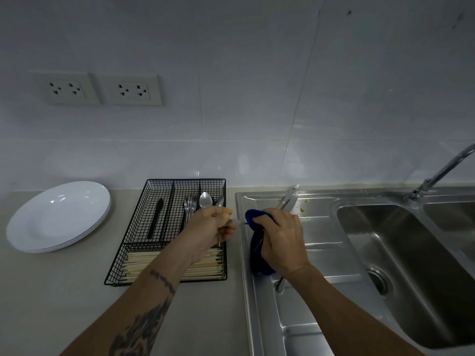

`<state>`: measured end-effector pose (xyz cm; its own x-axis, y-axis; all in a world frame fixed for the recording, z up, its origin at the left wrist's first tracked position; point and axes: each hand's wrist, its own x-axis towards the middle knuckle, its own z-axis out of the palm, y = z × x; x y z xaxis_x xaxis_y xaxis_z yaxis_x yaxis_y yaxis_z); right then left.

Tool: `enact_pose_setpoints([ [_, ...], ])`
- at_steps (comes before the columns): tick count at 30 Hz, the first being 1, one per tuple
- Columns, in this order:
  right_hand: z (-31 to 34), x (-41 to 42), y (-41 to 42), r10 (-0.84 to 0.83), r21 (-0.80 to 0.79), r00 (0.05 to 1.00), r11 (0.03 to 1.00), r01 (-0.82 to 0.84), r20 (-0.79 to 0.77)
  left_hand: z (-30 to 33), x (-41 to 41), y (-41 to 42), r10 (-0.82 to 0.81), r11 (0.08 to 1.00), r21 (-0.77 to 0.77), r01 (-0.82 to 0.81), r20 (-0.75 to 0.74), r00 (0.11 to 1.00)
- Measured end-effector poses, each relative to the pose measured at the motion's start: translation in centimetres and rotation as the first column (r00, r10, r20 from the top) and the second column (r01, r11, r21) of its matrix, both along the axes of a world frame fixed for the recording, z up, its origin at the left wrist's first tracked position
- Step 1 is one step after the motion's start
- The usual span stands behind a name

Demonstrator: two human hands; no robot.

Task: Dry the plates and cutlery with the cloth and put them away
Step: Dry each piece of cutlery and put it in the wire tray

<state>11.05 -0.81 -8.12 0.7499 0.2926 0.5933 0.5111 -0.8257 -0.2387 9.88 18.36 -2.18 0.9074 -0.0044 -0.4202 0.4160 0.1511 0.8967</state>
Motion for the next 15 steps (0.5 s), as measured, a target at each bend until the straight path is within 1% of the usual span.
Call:
enact_pose_setpoints([
  [2,0.1,0.1,0.0,-0.012,0.027,1.0,1.0,0.012,-0.007,0.0,-0.2,0.2,-0.058,0.996,-0.064,0.063,0.077,0.995],
  [3,0.1,0.2,-0.1,-0.014,0.044,1.0,0.999,0.014,-0.009,0.0,-0.3,0.3,-0.095,0.994,-0.045,0.101,0.132,0.987],
  [4,0.1,0.2,-0.1,-0.013,0.056,1.0,0.998,0.014,-0.008,0.0,-0.4,0.3,-0.119,0.993,0.028,0.115,0.187,0.975],
  [5,0.2,0.2,0.0,-0.011,0.065,1.0,0.998,0.011,0.0,-0.2,-0.5,0.1,-0.117,0.988,0.127,0.089,0.231,0.966],
  [7,0.5,0.0,0.5,0.016,0.086,0.999,0.996,-0.018,0.028,-0.6,-0.4,-0.1,-0.026,0.961,0.269,-0.058,0.299,0.954],
  [8,0.6,-0.2,0.9,0.045,0.095,0.998,0.994,-0.049,0.041,-0.7,-0.3,-0.2,0.021,0.941,0.313,-0.129,0.326,0.945],
  [10,0.1,-0.8,1.3,0.118,0.064,0.992,0.991,-0.121,0.048,-0.9,0.1,-0.4,0.079,0.907,0.363,-0.212,0.347,0.934],
  [12,-1.0,-1.2,1.0,0.129,-0.007,0.992,0.992,-0.129,0.013,-1.0,0.4,-0.4,0.16,0.917,0.304,-0.26,0.317,0.935],
  [15,-1.9,-1.6,0.2,0.07,-0.054,0.997,0.996,-0.072,-0.028,-1.3,0.4,-0.4,0.262,0.924,0.21,-0.319,0.259,0.93],
])
